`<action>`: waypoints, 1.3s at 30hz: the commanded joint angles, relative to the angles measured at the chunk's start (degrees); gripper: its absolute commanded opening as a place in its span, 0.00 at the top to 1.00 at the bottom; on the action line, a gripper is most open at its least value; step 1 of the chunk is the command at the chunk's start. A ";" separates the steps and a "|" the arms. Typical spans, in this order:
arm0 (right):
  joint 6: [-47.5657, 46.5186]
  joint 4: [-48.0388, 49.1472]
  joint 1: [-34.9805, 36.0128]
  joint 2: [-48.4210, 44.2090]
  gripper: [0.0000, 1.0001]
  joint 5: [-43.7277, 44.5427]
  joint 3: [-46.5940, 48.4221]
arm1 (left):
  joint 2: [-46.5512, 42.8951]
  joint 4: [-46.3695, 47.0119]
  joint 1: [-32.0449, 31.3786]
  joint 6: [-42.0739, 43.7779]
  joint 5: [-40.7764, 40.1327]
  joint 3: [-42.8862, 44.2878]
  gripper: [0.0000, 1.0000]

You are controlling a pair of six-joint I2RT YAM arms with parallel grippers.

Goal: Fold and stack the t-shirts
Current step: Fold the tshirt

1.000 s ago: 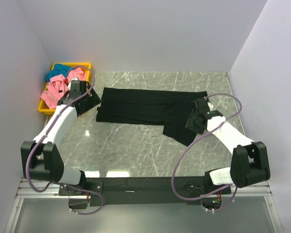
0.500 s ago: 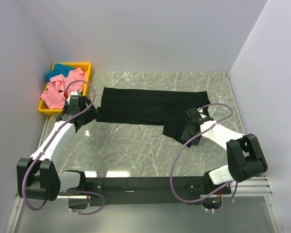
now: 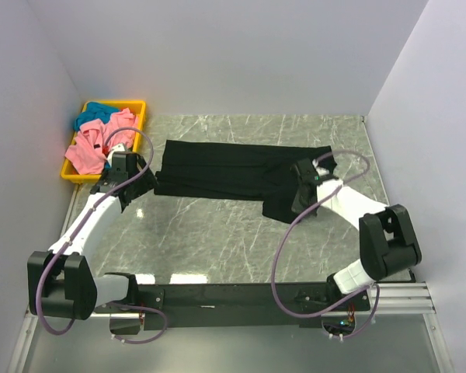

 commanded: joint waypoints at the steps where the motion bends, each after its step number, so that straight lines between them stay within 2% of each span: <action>1: -3.20 -2.95 0.29 2.42 1.00 7.16 12.26 | 0.75 1.73 -0.26 0.84 -1.02 0.53 0.18; 9: -10.58 -4.02 -1.11 14.99 1.00 10.16 34.51 | 1.46 1.55 -0.17 0.93 -0.76 0.53 0.19; 15: -13.40 -3.93 -3.14 23.79 1.00 9.99 44.19 | 2.16 1.55 -0.17 1.02 -0.59 0.27 0.19; 24: -16.04 -1.65 -5.60 28.71 1.00 8.14 48.69 | 3.30 1.46 -0.26 1.02 0.29 0.71 0.20; 39: -6.73 0.37 -12.72 33.55 0.98 -1.25 51.68 | 3.83 1.20 -0.17 0.93 0.03 0.71 0.22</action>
